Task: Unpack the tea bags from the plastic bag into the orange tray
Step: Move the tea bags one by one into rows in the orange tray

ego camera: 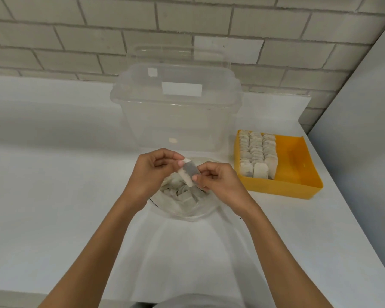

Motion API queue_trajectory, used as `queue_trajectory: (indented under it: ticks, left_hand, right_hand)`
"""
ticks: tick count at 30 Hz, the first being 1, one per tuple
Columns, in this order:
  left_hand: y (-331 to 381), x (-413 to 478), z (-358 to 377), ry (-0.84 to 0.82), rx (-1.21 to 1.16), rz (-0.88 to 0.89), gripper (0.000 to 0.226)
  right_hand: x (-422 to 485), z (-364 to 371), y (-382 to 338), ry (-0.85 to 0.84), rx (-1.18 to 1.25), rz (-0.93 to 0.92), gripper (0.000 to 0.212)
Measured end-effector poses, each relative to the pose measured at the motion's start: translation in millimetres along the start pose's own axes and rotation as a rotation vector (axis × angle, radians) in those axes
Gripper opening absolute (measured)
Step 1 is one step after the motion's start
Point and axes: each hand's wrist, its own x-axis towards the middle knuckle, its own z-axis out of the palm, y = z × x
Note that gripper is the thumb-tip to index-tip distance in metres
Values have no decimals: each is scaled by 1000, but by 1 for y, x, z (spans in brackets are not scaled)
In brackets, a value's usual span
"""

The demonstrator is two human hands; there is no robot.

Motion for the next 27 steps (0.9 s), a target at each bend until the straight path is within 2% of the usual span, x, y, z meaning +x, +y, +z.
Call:
queue_trajectory:
  ticks: [6, 11, 17, 22, 27]
  left_hand:
    - [-6, -4, 2, 15, -49, 40, 12]
    - [-9, -8, 1, 78, -67, 51, 8]
    - [-12, -9, -2, 93, -54, 35, 10]
    - [-11, -9, -4, 102, -37, 30, 10]
    - [-13, -7, -10, 146, 45, -7, 8]
  right_hand:
    - [1, 5, -1, 45, -69, -73, 13]
    - [6, 7, 7, -43, -483, -72, 22]
    - [10, 22, 18, -152, -787, -53, 21]
    - [8, 27, 18, -163, -733, -48, 4]
    - [9, 11, 10, -27, -444, 42, 10]
